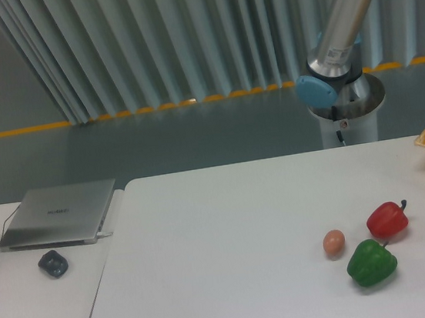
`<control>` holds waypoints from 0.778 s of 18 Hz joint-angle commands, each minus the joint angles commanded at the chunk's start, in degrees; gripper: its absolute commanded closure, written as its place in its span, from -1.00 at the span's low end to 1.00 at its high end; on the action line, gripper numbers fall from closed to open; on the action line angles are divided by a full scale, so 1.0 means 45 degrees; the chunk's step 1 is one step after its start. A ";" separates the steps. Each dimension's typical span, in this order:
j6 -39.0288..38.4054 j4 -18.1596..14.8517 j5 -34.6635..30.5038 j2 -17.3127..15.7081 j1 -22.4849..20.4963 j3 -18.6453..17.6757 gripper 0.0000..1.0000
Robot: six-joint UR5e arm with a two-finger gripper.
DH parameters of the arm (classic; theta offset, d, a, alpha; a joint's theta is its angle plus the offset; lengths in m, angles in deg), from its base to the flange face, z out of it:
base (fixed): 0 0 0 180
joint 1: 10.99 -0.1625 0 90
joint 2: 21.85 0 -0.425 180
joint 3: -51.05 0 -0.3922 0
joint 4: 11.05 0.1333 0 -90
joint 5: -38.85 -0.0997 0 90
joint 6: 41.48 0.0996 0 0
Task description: Place the triangular bread on the table
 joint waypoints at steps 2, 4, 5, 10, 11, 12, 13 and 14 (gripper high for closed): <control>-0.0097 -0.0349 0.0000 -0.0214 0.0039 0.0214 1.00; -0.0156 -0.1362 0.0019 -0.0429 0.0098 0.0778 1.00; -0.0176 -0.1870 0.0039 -0.0566 0.0137 0.0975 1.00; -0.1848 -0.2676 0.0410 -0.1367 0.1402 0.1133 1.00; -0.2571 -0.2657 0.0410 -0.1484 0.1793 0.1134 1.00; -0.3622 -0.2637 0.0429 -0.1562 0.2532 0.1153 1.00; -0.4522 -0.2618 0.0449 -0.1737 0.3081 0.1153 1.00; -0.5150 -0.2598 0.0449 -0.1758 0.3492 0.1134 1.00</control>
